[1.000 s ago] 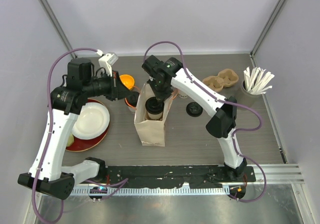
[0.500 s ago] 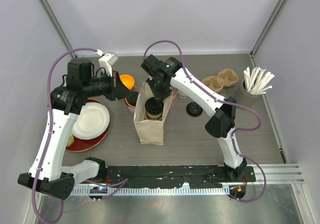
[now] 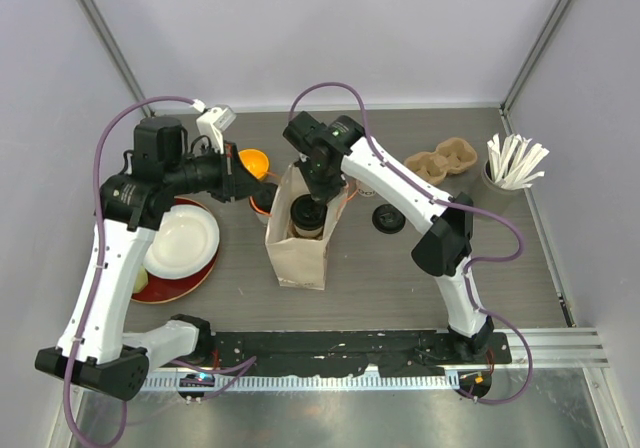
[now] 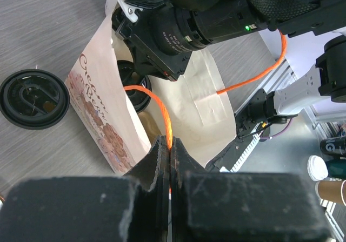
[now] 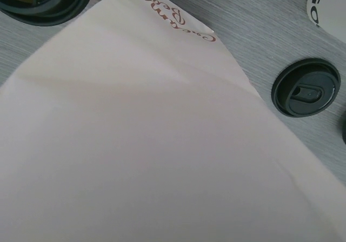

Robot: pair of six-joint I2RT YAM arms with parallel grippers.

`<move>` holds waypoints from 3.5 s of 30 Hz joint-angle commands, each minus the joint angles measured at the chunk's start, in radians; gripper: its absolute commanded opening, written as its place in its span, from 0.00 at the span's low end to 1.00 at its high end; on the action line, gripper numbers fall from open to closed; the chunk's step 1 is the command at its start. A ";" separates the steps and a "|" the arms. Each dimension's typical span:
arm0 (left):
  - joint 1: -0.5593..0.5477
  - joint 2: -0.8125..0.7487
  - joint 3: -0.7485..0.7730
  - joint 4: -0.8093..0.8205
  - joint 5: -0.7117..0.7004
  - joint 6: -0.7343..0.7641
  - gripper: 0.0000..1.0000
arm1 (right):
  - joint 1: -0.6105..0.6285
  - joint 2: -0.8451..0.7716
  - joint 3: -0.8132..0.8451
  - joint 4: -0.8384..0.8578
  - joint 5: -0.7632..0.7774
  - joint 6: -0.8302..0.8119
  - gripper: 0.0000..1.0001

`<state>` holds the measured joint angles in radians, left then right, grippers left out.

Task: Pack the takeout coffee

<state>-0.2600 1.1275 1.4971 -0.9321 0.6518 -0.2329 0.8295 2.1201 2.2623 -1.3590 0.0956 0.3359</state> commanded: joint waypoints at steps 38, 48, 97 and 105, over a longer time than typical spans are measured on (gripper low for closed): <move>-0.004 -0.061 -0.046 0.027 0.032 0.023 0.00 | -0.001 0.083 0.098 -0.146 -0.001 0.180 0.01; -0.004 -0.055 -0.038 0.033 0.040 0.021 0.00 | 0.007 0.074 0.115 -0.146 0.004 0.172 0.10; -0.090 0.020 0.152 -0.097 0.052 0.227 0.00 | 0.057 -0.650 -0.543 0.816 -0.315 -0.158 0.57; -0.148 0.069 0.232 -0.108 0.107 0.282 0.00 | 0.056 -0.707 -0.575 0.821 -0.249 -0.219 0.58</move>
<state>-0.3870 1.1721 1.6726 -1.0378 0.7094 -0.0067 0.8818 1.4574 1.7050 -0.5850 -0.2066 0.1650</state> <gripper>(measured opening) 0.017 0.580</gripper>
